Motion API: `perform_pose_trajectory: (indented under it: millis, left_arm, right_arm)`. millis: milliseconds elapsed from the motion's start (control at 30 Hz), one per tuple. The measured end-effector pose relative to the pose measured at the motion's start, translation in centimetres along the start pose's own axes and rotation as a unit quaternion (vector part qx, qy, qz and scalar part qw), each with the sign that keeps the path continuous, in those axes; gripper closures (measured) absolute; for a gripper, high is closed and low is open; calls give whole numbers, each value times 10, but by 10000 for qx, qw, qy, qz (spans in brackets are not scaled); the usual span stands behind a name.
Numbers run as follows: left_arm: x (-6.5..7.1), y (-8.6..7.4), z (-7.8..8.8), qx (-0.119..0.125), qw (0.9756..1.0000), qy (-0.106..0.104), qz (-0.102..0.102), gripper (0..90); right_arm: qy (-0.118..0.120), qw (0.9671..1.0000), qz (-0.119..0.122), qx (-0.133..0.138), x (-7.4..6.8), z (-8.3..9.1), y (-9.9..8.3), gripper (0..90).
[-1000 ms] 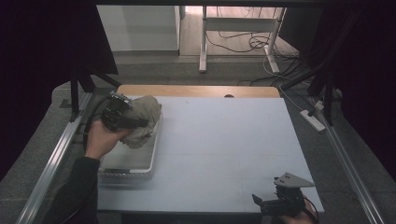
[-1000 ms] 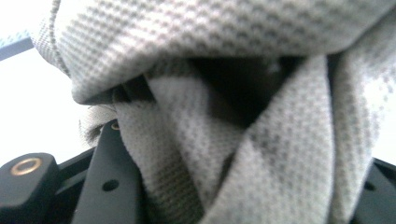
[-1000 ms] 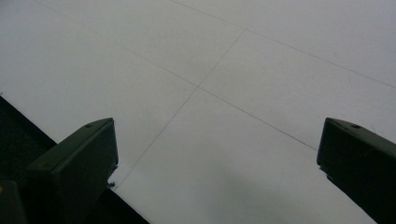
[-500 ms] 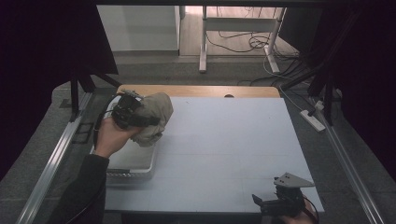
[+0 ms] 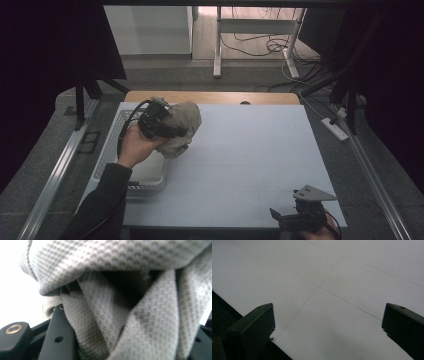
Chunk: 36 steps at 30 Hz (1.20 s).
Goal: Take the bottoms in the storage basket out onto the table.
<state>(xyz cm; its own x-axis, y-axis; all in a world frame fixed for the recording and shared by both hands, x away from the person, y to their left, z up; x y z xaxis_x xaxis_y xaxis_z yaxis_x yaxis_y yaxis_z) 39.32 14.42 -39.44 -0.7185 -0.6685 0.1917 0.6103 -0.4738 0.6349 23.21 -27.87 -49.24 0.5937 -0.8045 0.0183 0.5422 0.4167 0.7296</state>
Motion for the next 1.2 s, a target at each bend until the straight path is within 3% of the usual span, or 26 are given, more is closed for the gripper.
perform_pose_trajectory:
  millis: [767,1200]
  left_arm:
    - [29,26,-52,-305,9987,-209,-341,517]
    - [44,36,-80,-409,9978,-293,-434,516]
  right_arm:
    - [28,10000,0,30,0,0,0,0]
    - [48,10000,-4,46,1,1,0,0]
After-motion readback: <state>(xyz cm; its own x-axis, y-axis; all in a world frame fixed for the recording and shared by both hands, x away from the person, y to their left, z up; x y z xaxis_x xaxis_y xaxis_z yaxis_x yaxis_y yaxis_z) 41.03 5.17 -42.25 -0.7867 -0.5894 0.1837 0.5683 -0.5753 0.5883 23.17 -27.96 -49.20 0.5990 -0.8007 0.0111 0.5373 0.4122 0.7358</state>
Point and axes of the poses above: each handheld gripper's, and its own axes: z roughly backward along the jaws, y roughly out of its top, x roughly to its right, the point moved 2 cm from there along -z, roughly forward along the jaws, and after that the axes turned 1 degree about -y, right-handed, at the moved point
